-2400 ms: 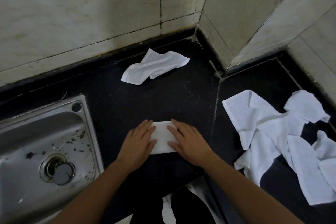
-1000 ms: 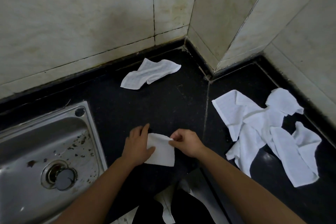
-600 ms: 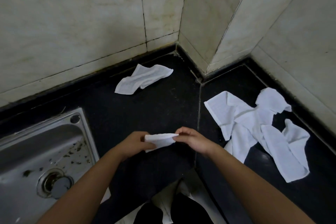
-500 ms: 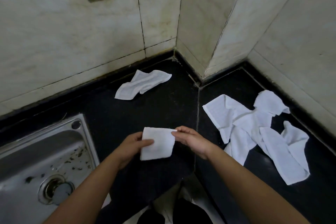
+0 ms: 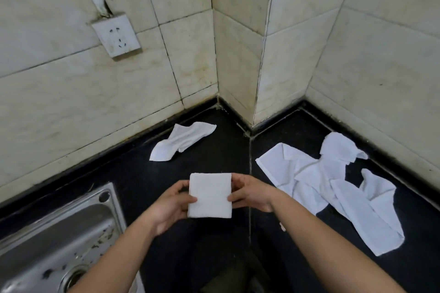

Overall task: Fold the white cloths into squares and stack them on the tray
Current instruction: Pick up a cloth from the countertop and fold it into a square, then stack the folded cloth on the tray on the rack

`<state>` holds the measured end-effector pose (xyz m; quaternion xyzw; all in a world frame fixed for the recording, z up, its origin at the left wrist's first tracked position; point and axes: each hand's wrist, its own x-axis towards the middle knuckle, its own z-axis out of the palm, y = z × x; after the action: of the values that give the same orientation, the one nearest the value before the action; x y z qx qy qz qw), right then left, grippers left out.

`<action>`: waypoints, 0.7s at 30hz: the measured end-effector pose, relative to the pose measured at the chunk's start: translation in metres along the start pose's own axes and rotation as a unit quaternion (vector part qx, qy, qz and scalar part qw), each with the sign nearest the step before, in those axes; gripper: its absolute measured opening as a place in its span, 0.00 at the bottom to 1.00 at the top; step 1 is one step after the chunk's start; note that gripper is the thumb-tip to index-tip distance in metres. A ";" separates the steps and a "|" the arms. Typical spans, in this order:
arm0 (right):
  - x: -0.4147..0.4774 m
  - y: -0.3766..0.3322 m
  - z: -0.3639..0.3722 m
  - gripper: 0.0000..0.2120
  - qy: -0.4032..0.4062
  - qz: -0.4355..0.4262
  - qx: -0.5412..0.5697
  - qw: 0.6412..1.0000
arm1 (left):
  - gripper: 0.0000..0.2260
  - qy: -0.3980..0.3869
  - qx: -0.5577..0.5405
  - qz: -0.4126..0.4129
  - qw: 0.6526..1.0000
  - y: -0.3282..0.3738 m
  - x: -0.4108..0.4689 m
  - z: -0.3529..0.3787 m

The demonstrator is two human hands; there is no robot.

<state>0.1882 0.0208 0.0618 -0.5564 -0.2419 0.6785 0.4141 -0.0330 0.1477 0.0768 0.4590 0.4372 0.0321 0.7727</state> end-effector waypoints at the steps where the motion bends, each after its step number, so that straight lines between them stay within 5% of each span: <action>1: -0.005 -0.009 -0.003 0.31 -0.001 -0.013 -0.008 1.000 | 0.19 -0.005 0.006 0.009 1.000 0.010 -0.001 0.003; 8: -0.048 -0.057 -0.012 0.37 0.012 -0.094 0.024 0.995 | 0.17 -0.018 0.054 0.087 0.995 0.073 -0.013 0.040; 12: -0.071 -0.047 -0.001 0.32 0.012 -0.094 0.068 0.993 | 0.17 -0.035 0.052 0.086 0.994 0.068 -0.015 0.049; 21: -0.131 0.052 0.042 0.25 0.231 -0.090 0.138 0.959 | 0.15 -0.163 0.122 0.025 0.979 0.004 -0.016 0.075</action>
<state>0.1378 -0.1105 0.1047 -0.6112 -0.0927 0.5186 0.5906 0.0117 0.0919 0.1050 0.5602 0.2945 -0.0772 0.7704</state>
